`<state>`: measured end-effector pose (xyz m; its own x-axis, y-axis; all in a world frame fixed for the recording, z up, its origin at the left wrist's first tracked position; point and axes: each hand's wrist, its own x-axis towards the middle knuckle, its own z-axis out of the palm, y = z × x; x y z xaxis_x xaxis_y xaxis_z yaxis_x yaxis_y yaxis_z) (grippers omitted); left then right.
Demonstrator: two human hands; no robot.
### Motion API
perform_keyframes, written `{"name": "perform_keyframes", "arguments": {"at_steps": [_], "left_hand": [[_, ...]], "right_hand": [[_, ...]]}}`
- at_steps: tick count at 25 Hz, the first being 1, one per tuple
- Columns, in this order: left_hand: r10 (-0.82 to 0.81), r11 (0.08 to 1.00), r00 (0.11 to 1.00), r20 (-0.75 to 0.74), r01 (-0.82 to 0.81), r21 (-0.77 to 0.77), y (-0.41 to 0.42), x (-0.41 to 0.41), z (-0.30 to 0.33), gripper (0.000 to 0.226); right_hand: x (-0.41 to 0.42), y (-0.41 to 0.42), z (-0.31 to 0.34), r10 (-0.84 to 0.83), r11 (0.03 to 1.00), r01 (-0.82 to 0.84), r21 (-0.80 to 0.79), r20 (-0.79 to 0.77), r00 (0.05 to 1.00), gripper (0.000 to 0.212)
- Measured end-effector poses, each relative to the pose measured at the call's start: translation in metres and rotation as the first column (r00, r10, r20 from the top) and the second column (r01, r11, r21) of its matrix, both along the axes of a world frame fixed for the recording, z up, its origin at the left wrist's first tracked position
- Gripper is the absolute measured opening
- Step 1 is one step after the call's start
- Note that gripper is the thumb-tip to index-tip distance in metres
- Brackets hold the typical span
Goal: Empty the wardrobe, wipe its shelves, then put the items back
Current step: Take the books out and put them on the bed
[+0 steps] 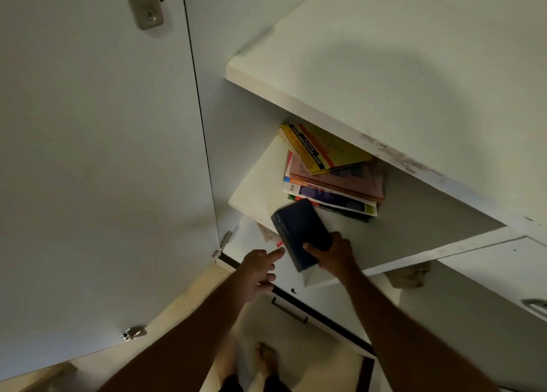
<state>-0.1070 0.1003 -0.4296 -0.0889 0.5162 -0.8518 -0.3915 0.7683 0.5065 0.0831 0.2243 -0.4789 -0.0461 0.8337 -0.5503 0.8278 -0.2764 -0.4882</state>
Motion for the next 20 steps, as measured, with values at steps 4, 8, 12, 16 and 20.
{"name": "perform_keyframes", "arguments": {"at_steps": [4, 8, 12, 16, 20], "left_hand": [[0.098, 0.995, 0.987, 0.123, -0.102, 0.023, 0.031, 0.02, -0.029, 0.079], [0.215, 0.971, 0.974, 0.069, -0.221, 0.091, 0.039, 0.036, -0.042, 0.057], [0.273, 0.945, 0.962, 0.029, -0.274, 0.177, 0.011, 0.027, -0.034, 0.057], [0.351, 0.902, 0.935, 0.05, -0.352, 0.25, -0.039, 0.009, 0.001, 0.045], [0.447, 0.843, 0.889, 0.096, -0.455, 0.287, -0.09, 0.004, 0.026, 0.047]], "right_hand": [[-0.004, -0.013, -0.006, 0.002, 0.999, 0.001, 0.046, -0.069, 0.998, 0.088], [-0.002, -0.013, 0.003, 0.078, 0.996, -0.081, -0.043, -0.074, 0.994, 0.063], [-0.009, -0.021, 0.025, 0.142, 0.962, -0.174, -0.211, -0.158, 0.977, 0.062], [-0.024, -0.039, 0.063, 0.058, 0.875, -0.253, -0.412, -0.431, 0.9, 0.061], [-0.041, -0.044, 0.089, 0.088, 0.827, -0.37, -0.423, -0.553, 0.829, 0.03]]}}
